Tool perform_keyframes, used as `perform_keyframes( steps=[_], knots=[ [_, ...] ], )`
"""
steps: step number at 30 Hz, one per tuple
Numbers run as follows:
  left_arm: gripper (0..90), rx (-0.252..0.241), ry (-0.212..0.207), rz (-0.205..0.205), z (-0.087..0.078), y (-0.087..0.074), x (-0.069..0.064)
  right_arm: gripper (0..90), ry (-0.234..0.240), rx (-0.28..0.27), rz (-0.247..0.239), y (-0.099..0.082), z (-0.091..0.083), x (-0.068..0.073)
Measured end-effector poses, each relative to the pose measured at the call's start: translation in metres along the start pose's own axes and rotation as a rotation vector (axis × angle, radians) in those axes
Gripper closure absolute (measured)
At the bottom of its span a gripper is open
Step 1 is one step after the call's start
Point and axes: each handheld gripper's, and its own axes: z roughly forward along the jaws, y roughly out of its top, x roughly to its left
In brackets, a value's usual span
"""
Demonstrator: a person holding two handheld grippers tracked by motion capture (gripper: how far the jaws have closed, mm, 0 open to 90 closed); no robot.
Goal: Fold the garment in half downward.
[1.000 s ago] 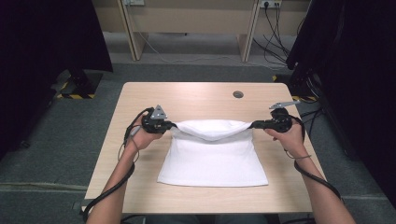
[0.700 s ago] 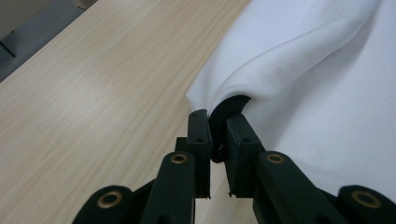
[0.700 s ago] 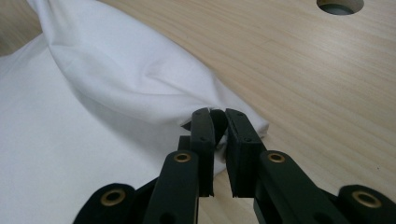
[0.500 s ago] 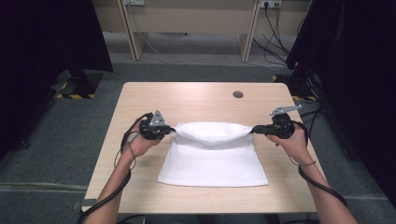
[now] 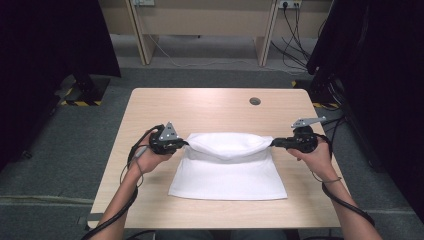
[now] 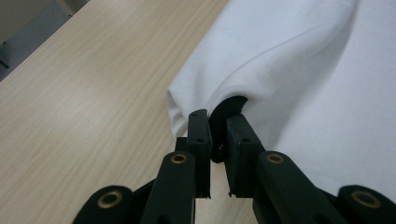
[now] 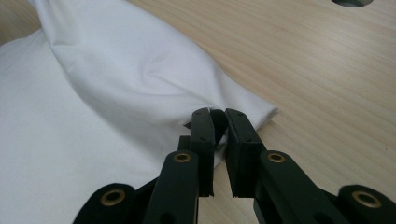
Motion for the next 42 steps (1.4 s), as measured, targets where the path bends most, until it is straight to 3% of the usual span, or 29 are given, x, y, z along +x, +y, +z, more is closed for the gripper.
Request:
perform_keyframes(
  steps=[12,16,42],
  knots=[
    [80.9,-0.002,-0.010,0.005,-0.006,-0.004,-0.007,82.9,0.013,-0.007,-0.003,-0.006,-0.005,0.004],
    [80.9,-0.022,-0.031,-0.007,-0.009,-0.003,-0.010,82.9,0.013,-0.003,-0.005,-0.009,-0.006,0.004],
    [80.4,-0.009,-0.031,0.020,-0.021,-0.004,-0.022,82.9,0.019,-0.008,-0.029,-0.015,-0.018,0.013]
  ],
)
